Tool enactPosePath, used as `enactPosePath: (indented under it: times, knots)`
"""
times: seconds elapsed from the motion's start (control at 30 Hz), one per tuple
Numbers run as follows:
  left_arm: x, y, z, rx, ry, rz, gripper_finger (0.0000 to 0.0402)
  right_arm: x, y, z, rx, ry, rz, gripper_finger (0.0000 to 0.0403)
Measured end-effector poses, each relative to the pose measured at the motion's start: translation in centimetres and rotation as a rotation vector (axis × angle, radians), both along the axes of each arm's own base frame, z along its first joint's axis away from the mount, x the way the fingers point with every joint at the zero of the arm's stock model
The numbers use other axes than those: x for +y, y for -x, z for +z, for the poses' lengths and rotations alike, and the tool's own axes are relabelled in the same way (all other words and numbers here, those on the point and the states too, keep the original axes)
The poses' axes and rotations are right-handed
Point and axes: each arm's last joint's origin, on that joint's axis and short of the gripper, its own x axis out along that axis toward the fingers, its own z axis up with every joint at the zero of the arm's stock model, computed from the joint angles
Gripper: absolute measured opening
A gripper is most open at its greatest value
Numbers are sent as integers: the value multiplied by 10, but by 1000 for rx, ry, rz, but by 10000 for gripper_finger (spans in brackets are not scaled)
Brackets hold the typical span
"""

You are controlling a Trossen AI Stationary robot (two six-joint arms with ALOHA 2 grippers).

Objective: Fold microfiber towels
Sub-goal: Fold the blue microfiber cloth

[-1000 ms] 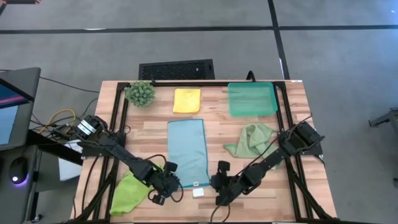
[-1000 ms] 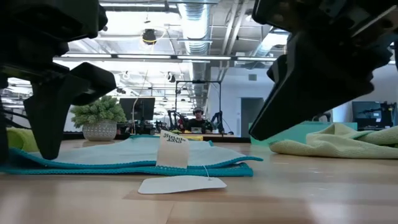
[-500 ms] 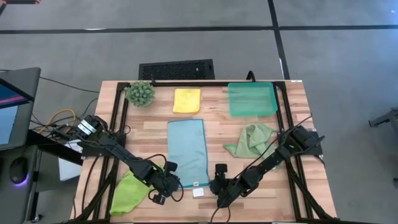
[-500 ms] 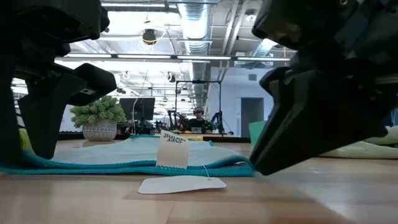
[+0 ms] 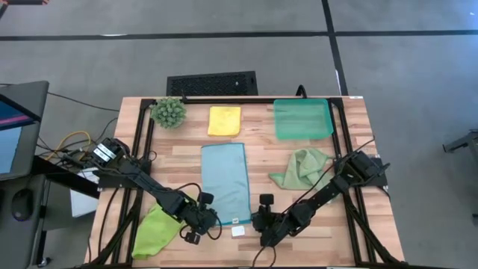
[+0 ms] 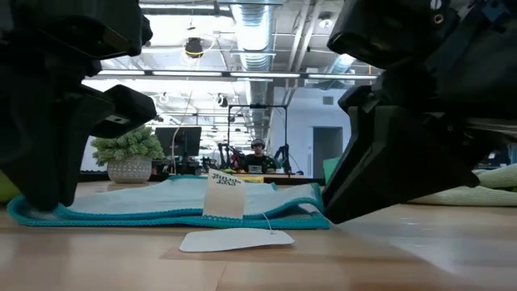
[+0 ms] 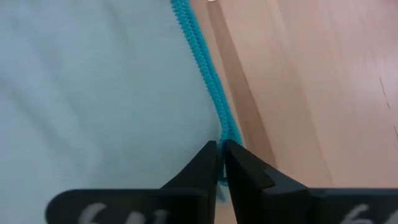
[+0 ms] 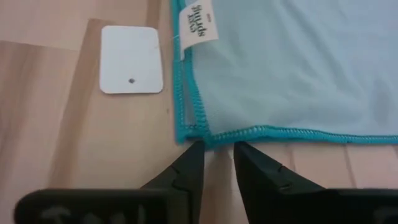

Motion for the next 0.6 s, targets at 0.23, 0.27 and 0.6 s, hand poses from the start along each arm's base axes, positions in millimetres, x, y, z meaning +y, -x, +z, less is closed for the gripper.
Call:
enactPosePath:
  times: [0.23,0.27,0.6]
  knots:
    - [0,0,0,11,15,-11,3,7,1,5,-15,30,19,193]
    - [0,0,0,14,19,-12,3,8,0,7,-24,37,26,202]
    - [2,-1,0,19,24,-5,1,17,3,2,-17,162,121,219]
